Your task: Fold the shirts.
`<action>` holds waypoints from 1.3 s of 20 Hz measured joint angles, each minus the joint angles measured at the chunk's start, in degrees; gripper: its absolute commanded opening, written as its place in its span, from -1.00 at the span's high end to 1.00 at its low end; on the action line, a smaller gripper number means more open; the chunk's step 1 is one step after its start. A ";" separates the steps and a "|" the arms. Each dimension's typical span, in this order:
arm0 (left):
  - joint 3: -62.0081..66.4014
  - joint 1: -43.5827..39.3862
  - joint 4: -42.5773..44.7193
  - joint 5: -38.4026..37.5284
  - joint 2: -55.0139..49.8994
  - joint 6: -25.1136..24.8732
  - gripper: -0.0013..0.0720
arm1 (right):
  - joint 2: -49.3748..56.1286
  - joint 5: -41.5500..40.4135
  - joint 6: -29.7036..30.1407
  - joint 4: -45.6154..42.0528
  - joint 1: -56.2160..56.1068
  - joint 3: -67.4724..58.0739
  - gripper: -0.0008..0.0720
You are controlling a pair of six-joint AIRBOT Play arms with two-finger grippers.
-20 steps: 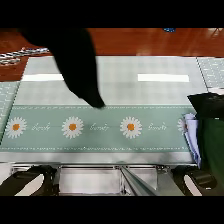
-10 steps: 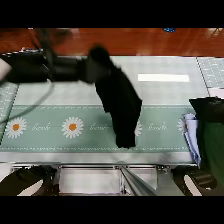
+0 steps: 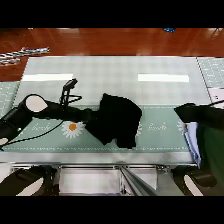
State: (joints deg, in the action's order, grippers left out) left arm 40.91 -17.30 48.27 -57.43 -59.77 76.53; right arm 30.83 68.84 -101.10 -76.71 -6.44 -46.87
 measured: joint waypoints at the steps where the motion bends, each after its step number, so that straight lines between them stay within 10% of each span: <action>1: 0.44 2.71 1.77 -1.92 0.00 0.07 -0.41 | 1.46 -0.92 0.35 -0.28 0.55 -0.28 -0.15; 7: 4.50 27.87 4.44 -9.09 2.27 1.03 -0.41 | 6.86 -0.11 1.29 -13.94 18.75 -4.57 -0.14; 10: -2.71 33.94 -3.02 -10.10 1.07 -1.75 -0.41 | 7.52 0.63 6.78 -5.05 29.59 3.30 -0.14; 20: -10.43 19.78 -20.65 -1.40 -15.78 -10.73 -0.41 | 7.85 -0.50 18.80 18.53 26.60 23.02 -0.14; 21: -9.73 18.12 -21.86 -0.48 -16.85 -10.84 -0.32 | 7.85 -0.59 17.99 18.71 24.44 23.34 -0.14; 23: -7.89 15.50 -22.84 1.86 -18.84 -11.06 0.91 | 7.87 -1.16 16.24 18.95 19.80 23.74 -0.14; 26: -5.40 13.73 -23.91 2.64 -20.35 -11.32 0.91 | 8.37 -3.45 12.04 19.08 11.47 24.02 -0.14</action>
State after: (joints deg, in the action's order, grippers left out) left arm 35.51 -3.57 24.36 -54.78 -80.12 65.21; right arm 39.20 65.39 -89.06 -57.63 5.04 -22.85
